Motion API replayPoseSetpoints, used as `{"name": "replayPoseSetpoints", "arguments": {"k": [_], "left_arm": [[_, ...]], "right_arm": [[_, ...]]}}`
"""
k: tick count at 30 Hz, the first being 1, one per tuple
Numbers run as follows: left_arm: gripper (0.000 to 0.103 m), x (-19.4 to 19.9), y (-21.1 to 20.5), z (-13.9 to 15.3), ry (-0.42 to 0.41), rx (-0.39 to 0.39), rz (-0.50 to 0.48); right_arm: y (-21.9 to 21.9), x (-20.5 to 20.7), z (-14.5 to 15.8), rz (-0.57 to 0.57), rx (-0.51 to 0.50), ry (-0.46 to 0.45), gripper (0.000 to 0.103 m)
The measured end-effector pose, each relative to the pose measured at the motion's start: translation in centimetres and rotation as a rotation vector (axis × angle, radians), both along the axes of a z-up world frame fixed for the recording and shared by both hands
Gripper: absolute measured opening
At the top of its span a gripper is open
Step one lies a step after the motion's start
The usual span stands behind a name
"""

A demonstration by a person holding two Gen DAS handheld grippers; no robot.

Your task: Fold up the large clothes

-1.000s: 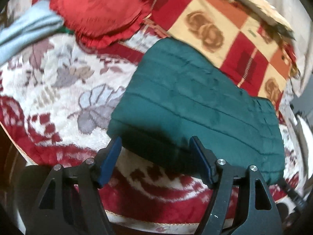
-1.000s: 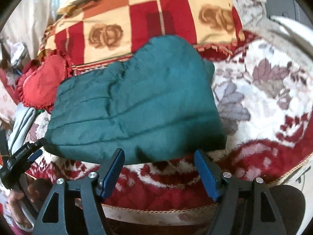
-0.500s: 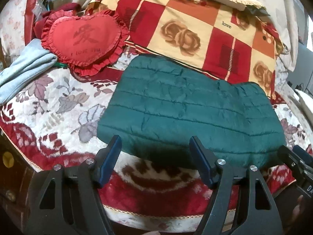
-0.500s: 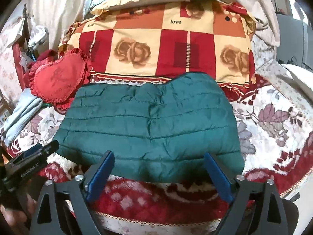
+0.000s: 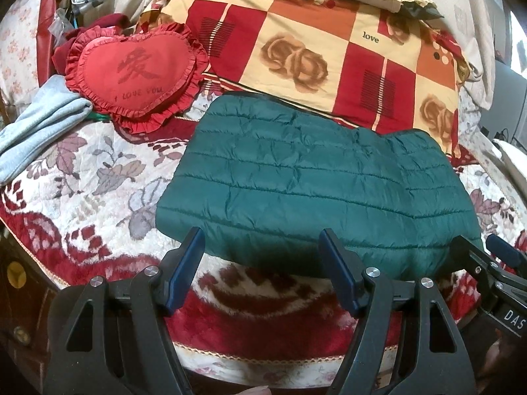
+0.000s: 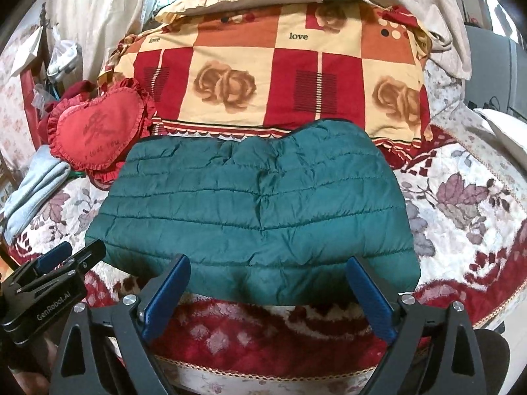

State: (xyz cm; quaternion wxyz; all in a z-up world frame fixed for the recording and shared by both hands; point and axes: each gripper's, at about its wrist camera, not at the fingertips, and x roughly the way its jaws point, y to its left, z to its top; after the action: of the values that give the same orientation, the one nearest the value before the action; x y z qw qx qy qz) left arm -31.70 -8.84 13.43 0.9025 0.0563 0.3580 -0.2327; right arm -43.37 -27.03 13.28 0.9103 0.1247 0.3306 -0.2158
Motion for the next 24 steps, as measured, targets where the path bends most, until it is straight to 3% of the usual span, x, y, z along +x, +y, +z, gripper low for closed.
{"name": "replayPoseSetpoints", "arguments": {"k": [24], "left_arm": [[0.072,-0.07,0.21,-0.2,0.005,0.001,0.004]], "right_arm": [[0.91,0.25,-0.14,0.023,0.0,0.006,0.094]]}}
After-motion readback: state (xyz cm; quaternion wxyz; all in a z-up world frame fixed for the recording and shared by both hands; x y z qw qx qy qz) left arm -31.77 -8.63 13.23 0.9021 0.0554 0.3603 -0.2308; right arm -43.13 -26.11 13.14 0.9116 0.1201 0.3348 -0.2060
